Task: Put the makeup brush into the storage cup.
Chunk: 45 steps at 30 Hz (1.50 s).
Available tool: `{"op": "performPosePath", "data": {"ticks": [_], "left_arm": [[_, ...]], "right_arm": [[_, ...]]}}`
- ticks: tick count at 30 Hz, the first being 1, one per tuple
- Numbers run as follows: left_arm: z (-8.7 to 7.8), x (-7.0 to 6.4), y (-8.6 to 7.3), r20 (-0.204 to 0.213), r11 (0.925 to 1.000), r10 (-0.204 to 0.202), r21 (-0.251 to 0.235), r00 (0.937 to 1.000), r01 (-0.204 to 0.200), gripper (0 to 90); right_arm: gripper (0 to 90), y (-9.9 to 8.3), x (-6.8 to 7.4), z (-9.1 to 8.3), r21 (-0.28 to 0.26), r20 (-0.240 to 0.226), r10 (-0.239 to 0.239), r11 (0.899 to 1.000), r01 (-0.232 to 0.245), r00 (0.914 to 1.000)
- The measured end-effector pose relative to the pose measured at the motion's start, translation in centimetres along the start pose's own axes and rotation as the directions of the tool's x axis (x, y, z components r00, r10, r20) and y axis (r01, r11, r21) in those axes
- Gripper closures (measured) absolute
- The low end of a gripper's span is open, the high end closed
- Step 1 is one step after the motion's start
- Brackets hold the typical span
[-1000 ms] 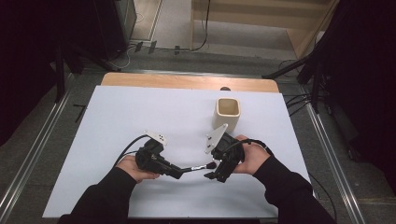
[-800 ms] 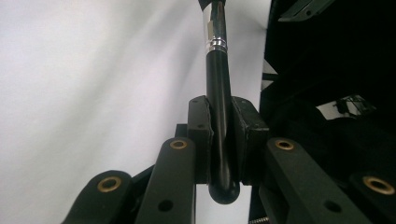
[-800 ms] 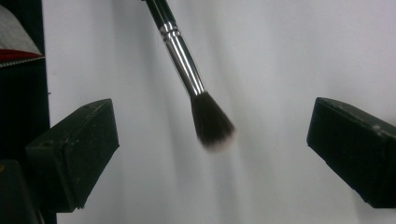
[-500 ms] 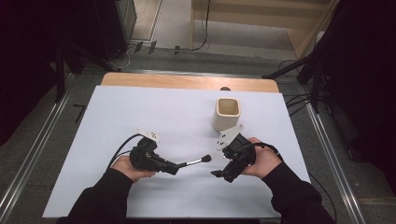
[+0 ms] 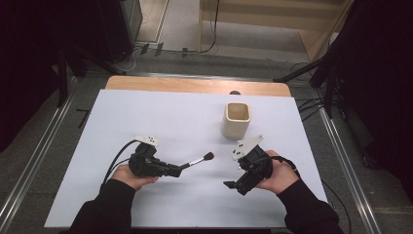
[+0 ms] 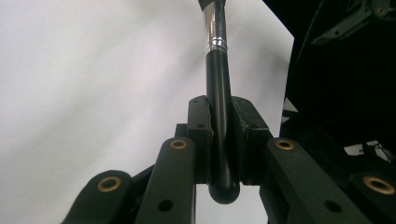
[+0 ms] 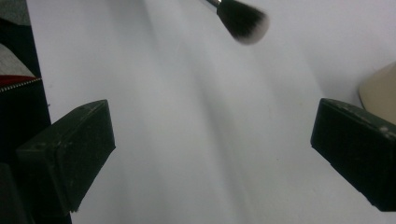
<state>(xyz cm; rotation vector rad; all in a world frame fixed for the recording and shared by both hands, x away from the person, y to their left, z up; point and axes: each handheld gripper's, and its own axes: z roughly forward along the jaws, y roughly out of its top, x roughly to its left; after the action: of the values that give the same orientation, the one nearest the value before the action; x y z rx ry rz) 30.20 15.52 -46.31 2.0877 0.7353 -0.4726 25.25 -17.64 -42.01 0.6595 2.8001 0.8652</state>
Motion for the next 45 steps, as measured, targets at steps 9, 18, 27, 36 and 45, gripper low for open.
{"op": "performPosePath", "data": {"ticks": [9,18,27,36,45], "left_arm": [[-0.1,-0.1,-0.3,-0.013,0.9992,-0.021,-0.034,0.9997,0.02,79.5],[-0.2,-0.3,-0.6,-0.016,0.9976,-0.026,-0.065,0.9995,0.025,79.5],[0.0,-0.6,-1.0,-0.025,0.9939,-0.037,-0.104,0.999,0.034,79.5],[0.1,-1.2,-1.5,-0.035,0.9904,-0.037,-0.134,0.9987,0.032,79.4],[0.3,-1.5,-1.9,-0.057,0.9842,-0.048,-0.173,0.9972,0.038,79.4]], "right_arm": [[0.0,-0.8,0.7,0.9,-0.005,0.034,0.053,0.999,-0.053,0.998],[0.0,-2.0,0.7,1.4,-0.046,0.031,0.195,0.98,-0.193,0.9804],[0.8,-2.8,1.6,1.6,-0.059,0.039,0.256,0.965,-0.254,0.9658],[8.9,-3.3,2.3,2.2,-0.1,0.027,0.293,0.952,-0.289,0.9558],[9.2,-3.7,2.5,2.5,-0.179,-0.002,0.372,0.913,-0.366,0.9284]]}}
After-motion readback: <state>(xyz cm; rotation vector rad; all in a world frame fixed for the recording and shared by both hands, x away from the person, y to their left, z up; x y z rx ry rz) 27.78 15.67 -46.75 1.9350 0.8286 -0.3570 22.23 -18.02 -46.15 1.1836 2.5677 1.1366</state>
